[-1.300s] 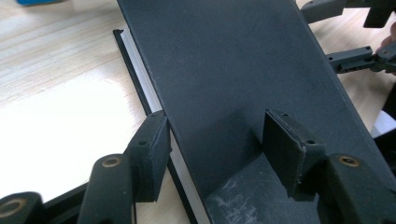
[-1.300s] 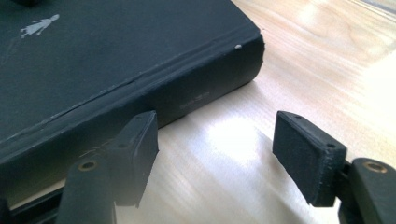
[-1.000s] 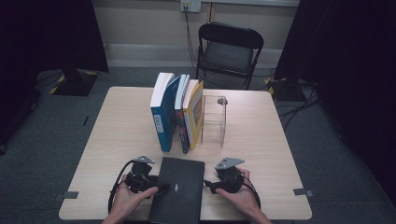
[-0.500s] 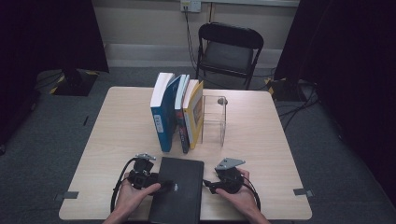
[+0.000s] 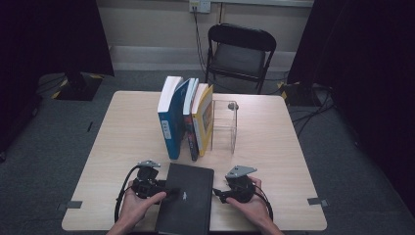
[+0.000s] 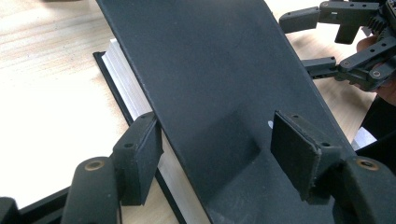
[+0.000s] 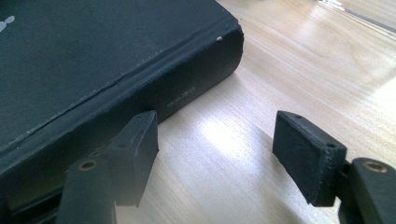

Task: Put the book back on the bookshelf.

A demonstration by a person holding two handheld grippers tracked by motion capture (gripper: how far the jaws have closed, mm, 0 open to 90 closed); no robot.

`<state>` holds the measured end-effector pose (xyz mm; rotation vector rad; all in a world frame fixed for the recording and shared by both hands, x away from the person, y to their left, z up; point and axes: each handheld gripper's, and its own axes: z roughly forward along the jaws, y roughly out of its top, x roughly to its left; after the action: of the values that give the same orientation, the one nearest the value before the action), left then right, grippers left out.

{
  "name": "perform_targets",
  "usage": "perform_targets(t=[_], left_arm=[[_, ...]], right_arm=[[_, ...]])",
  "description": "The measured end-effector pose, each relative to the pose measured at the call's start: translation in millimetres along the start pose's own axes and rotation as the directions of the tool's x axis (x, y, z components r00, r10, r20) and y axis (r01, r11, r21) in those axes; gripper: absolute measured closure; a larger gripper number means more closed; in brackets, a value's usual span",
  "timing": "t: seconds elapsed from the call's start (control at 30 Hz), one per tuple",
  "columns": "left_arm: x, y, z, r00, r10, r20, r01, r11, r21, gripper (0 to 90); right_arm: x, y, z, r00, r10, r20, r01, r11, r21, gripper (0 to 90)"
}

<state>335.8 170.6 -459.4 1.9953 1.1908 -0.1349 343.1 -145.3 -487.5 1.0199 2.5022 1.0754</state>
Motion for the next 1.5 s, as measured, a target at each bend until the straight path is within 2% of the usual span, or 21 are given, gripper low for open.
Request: perform_targets(t=[0.13,0.2,0.37,0.43,0.5,0.57,0.8,1.03,1.13,1.2,1.23,1.27,1.3,1.37,1.4,1.47,1.5], left_arm=[[-2.9,1.2,-4.6,1.0000,0.003,0.008,-0.003,0.9997,-0.022,34.6],[-2.5,2.8,-9.2,0.9990,-0.016,0.042,0.018,0.9987,-0.047,35.2],[-3.2,4.5,-10.5,0.9985,-0.019,0.051,0.021,0.9986,-0.048,35.1],[-3.5,6.7,-14.2,0.9966,-0.024,0.079,0.029,0.9975,-0.064,35.1],[-4.6,7.9,-15.9,0.9957,-0.027,0.088,0.034,0.9968,-0.073,35.3],[-5.3,8.6,-16.4,0.9964,-0.020,0.083,0.025,0.9972,-0.071,35.3],[-6.6,9.4,-18.9,0.9930,-0.044,0.110,0.055,0.9941,-0.094,35.3],[-5.3,10.5,-18.4,0.9919,-0.065,0.109,0.075,0.9927,-0.095,35.3],[-4.6,10.2,-17.3,0.9936,-0.064,0.094,0.072,0.9932,-0.092,35.8],[-3.3,9.3,-14.8,0.9961,-0.068,0.056,0.072,0.9944,-0.078,38.5],[2.7,7.6,-9.2,0.9966,-0.071,0.041,0.073,0.9961,-0.048,38.3],[2.7,7.6,-9.2,0.9966,-0.071,0.041,0.073,0.9961,-0.048,38.4],[8.1,4.9,-4.5,0.9964,-0.080,0.028,0.081,0.9964,-0.025,38.4],[10.6,3.8,-4.0,0.9966,-0.077,0.032,0.077,0.9968,-0.021,41.2],[11.7,3.3,-4.7,0.9954,-0.088,0.037,0.089,0.9956,-0.027,41.5],[14.2,2.0,-3.4,0.9948,-0.102,-0.003,0.101,0.9944,-0.030,39.8],[15.4,1.6,-1.6,0.9943,-0.106,-0.001,0.106,0.9940,-0.027,38.3]], right_arm=[[0.0,-0.1,-0.1,1.0000,0.001,0.001,-0.001,1.000,0.001,31.2],[-0.2,-0.1,-0.3,1.0000,0.003,0.000,-0.003,1.000,0.002,31.2],[-0.2,-0.2,-0.5,1.0000,0.003,0.002,-0.003,1.000,0.004,31.2],[-0.2,-0.3,-0.7,1.0000,0.003,0.003,-0.003,1.000,0.005,31.2],[-0.3,-0.3,-0.7,1.0000,0.002,0.003,-0.002,1.000,0.005,31.2],[-0.3,-0.3,-0.7,1.0000,0.003,0.003,-0.003,1.000,0.005,31.2],[-0.4,-0.5,-1.0,1.0000,0.004,0.005,-0.004,1.000,0.008,31.3],[2.2,-0.7,-2.6,0.9999,0.000,0.011,0.000,1.000,0.005,34.4],[3.2,-1.0,-4.4,1.0000,0.003,0.002,-0.003,1.000,0.000,34.3],[4.2,-1.9,-6.6,0.9999,0.002,-0.010,-0.002,1.000,-0.006,32.0],[5.5,-2.7,-7.6,0.9998,-0.003,-0.018,0.003,1.000,-0.006,30.9],[5.5,-2.7,-7.6,0.9998,-0.003,-0.018,0.003,1.000,-0.006,30.9],[6.2,-2.8,-7.6,0.9996,-0.006,-0.026,0.006,1.000,-0.003,30.0],[6.3,-2.7,-7.5,0.9996,-0.010,-0.026,0.010,1.000,-0.005,29.7],[6.4,-2.7,-7.5,0.9995,-0.012,-0.031,0.012,1.000,-0.003,28.8],[6.8,-3.3,-7.8,0.9992,-0.014,-0.037,0.014,1.000,0.002,28.3],[7.1,-3.6,-7.8,0.9992,-0.015,-0.038,0.015,1.000,0.002,28.3]])
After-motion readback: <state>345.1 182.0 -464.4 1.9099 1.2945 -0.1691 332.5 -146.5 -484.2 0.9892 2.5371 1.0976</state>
